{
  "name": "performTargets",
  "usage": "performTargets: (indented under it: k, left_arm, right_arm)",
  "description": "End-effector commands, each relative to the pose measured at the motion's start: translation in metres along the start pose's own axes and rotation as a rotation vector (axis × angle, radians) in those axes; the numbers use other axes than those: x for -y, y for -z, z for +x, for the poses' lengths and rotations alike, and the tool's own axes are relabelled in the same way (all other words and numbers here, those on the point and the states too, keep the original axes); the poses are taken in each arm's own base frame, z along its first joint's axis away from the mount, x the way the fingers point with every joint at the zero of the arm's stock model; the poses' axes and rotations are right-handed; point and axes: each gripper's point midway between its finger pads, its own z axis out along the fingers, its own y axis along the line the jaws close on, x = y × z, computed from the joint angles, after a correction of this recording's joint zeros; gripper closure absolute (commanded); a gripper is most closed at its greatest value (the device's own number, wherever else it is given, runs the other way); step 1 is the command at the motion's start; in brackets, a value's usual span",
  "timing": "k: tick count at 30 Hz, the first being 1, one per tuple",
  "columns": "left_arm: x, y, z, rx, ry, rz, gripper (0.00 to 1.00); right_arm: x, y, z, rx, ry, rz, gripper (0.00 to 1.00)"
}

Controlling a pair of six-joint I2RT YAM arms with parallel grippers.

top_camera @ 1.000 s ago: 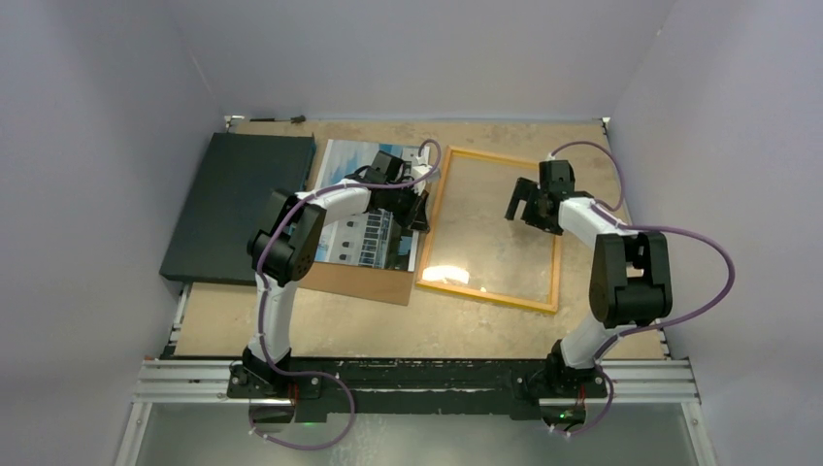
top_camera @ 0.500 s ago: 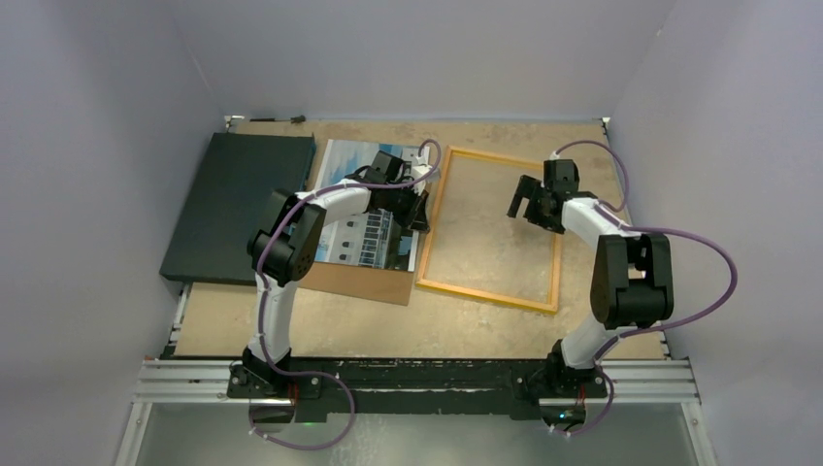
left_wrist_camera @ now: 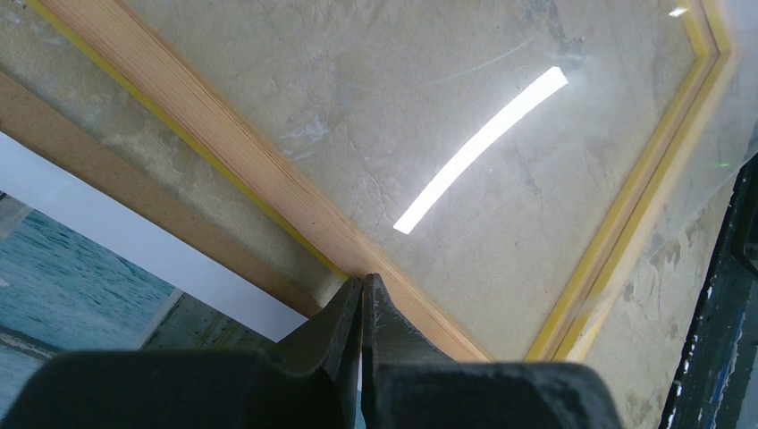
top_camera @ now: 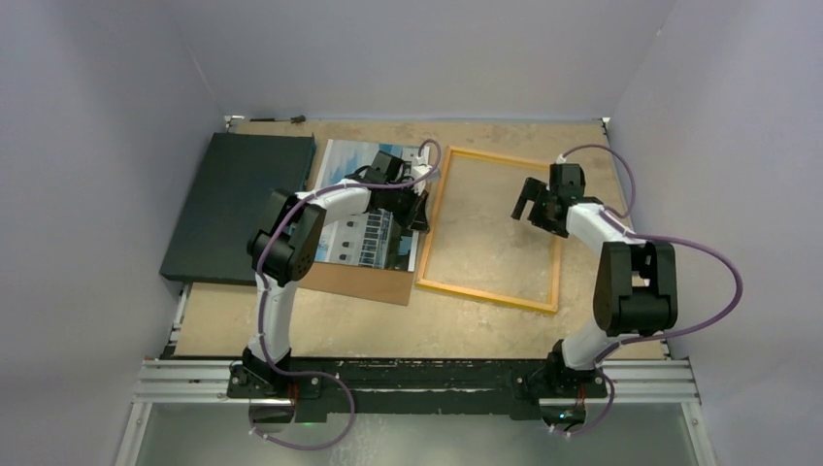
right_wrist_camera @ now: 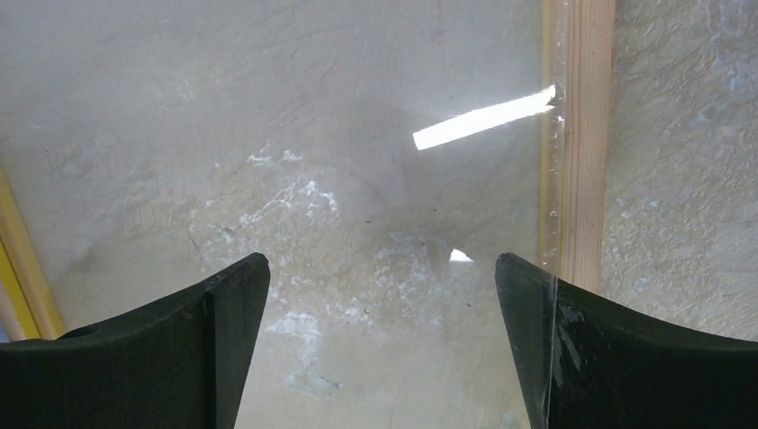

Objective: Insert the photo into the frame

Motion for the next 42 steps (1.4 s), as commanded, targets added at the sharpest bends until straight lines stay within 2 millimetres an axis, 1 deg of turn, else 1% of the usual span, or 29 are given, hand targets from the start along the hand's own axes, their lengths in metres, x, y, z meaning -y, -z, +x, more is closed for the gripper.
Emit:
performTargets:
  k: [1,5,10,17,20,25,30,38,42]
  left_arm:
    - [0.008,0.001,0.005,-0.029,0.015,0.008,1.00]
    - [0.008,0.001,0.005,-0.029,0.013,0.008,1.00]
    - [0.009,0.001,0.004,-0.026,0.015,0.011,1.00]
    - [0.010,0.002,0.003,-0.024,0.014,0.011,1.00]
    - [0.010,0.002,0.004,-0.025,0.017,0.012,1.00]
    - [0.010,0.002,0.004,-0.026,0.015,0.011,1.00]
    - [0.010,0.003,0.002,-0.019,0.012,0.011,1.00]
    - [0.011,0.004,0.003,-0.019,0.014,0.008,1.00]
    - [0.010,0.005,0.004,-0.020,0.014,0.007,1.00]
  right_arm:
    - [0.004,0.010,-0.013,0.045,-0.054,-0.034,0.01]
    - [0.004,0.011,-0.013,0.049,-0.054,-0.037,0.01]
    - [0.006,0.006,-0.008,0.031,-0.057,-0.035,0.01]
    - [0.006,0.005,-0.010,0.036,-0.061,-0.035,0.01]
    - [0.001,0.002,-0.008,0.023,-0.059,-0.062,0.01]
    - [0.009,-0.001,-0.017,0.052,-0.050,-0.010,0.01]
    - [0.020,0.004,-0.024,0.082,-0.059,0.061,0.01]
    - [0.015,-0.003,-0.023,0.069,-0.067,0.035,0.01]
    - [0.014,0.002,-0.028,0.087,-0.073,0.036,0.01]
